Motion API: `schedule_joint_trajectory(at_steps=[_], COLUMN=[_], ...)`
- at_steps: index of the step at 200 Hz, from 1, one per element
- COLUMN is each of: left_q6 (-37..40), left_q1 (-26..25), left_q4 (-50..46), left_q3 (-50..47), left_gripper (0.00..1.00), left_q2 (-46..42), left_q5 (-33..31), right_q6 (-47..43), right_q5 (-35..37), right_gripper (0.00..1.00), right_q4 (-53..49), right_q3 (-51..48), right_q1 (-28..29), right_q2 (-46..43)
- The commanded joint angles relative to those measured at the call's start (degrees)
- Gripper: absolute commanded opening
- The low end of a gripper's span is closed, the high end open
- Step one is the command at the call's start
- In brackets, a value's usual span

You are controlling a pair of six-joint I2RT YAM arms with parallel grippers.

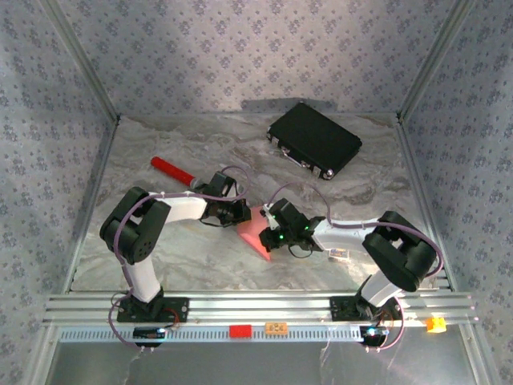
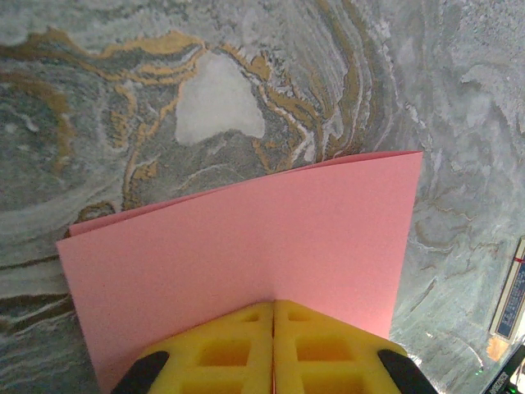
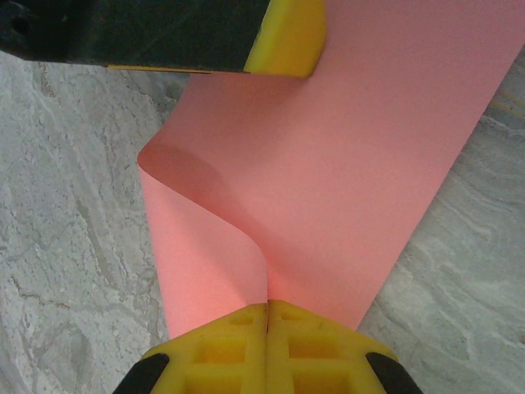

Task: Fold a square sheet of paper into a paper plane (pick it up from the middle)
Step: Third fold the triangle at the center of the table.

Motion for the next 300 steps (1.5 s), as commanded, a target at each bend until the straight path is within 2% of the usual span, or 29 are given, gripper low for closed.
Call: schedule_joint_trajectory(at_steps=[1,300], left_q6=[0.37,0.48], left_q1=[-0.42,-0.40], left_q4=[-4.45,-4.50], left_q3=[-0.35,0.08], left_gripper=[0.07,0.07], left_q2=[0.91,1.01], left_q5=[-2.45,-2.16], right_q6=[0.89,1.50], right_q5=[1.53,2.68], right_gripper=[0.03,0.03], right_q4=[-1.93,-4.37], right_q3=[1.26,1.74], right_q1=[-0.23,-0.23], right_q2=[0.59,2.96])
